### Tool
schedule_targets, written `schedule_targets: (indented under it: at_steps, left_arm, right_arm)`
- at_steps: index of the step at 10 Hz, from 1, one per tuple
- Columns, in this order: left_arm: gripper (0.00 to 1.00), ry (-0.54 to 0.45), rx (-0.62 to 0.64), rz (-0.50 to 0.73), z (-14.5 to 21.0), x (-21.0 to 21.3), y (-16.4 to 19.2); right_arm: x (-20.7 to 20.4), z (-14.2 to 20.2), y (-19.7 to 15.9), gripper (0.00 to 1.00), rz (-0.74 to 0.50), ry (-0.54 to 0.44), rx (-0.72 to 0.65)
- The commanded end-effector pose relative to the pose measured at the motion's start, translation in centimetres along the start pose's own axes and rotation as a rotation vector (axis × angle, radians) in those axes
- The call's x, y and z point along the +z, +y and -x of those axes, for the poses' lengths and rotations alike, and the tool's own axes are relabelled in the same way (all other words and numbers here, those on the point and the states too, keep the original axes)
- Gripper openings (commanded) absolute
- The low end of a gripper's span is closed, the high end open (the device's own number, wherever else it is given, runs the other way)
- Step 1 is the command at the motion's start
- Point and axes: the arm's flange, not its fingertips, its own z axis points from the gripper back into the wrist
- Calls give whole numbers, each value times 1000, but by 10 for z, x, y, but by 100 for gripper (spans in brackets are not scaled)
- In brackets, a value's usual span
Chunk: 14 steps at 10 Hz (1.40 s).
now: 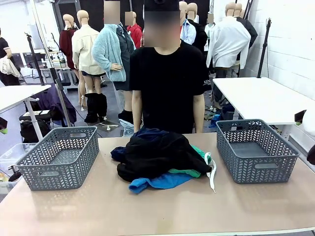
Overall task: Sort the tops and bottoms.
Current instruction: Lift clothes from the center of the table with your left hand.
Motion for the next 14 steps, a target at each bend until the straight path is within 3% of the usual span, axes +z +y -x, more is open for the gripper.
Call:
schedule_targets:
  at_steps: [1,4,5,7,9,10,11,14]
  left_arm:
    - [100,-72,-59,40,-12,9,-21]
    - [100,-242,-310,210,-41,56,-91]
    - [100,-254,-435,298,-46,66,-124]
    - [100,-183,-723,444,-35,68,-203]
    - [100,-110,-896,542,-21,58,-262]
    - [100,-86,-928,547,-14,58,-269]
    - [100,-140,-807,490,-1,74,-271]
    - [100,-140,-807,490,-1,74,-271]
  right_arm:
    - [1,0,2,100,7,11,8]
    - [1,0,2,100,7,11,8]
    - [1,0,2,100,7,11,8]
    - [1,0,2,100,7,11,8]
    - [1,0,2,100,7,11,8]
    - [1,0,2,100,7,11,8]
    - [1,0,2,100,7,11,8]
    - [1,0,2,100,7,11,8]
